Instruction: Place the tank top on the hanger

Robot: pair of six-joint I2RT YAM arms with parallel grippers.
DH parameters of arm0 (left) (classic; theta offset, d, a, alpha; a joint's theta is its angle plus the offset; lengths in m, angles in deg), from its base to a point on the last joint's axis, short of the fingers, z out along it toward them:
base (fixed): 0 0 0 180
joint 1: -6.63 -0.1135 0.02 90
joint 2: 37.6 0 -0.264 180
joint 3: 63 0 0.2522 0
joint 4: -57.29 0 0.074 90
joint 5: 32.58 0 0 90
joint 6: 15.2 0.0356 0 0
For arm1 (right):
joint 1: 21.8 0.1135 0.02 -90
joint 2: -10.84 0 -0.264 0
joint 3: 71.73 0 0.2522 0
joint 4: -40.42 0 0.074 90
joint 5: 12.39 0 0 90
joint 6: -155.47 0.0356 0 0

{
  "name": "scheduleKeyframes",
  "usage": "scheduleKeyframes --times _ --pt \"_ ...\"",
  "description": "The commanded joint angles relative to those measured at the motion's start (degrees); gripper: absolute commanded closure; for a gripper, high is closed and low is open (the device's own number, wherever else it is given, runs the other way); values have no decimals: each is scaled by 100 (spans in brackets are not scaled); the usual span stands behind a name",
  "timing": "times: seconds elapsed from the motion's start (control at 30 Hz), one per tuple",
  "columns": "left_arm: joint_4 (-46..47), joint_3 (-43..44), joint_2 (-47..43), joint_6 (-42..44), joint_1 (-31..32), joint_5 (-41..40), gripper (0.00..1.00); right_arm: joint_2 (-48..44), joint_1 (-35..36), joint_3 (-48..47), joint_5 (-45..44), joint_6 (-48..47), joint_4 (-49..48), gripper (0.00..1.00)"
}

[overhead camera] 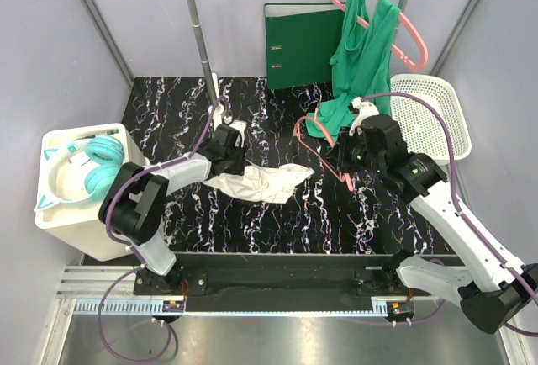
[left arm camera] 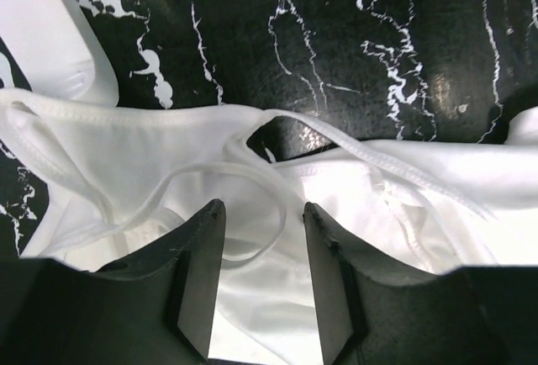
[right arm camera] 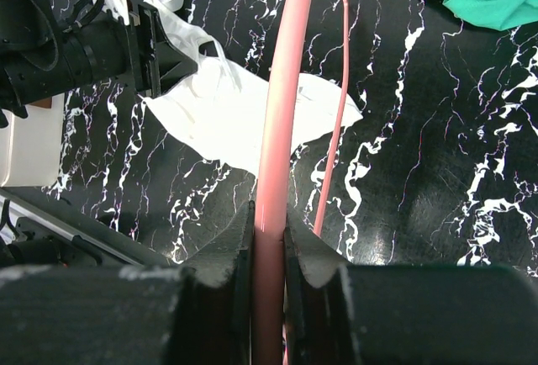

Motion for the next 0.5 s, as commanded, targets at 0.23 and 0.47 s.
scheduleKeyframes --times 0.23,0.47 --pt "-38 60 60 103 4 -98 62 -125 -41 -15 96 61 -328 100" --pt "32 60 -9 -46 4 -167 95 -248 -41 21 236 -44 -372 100"
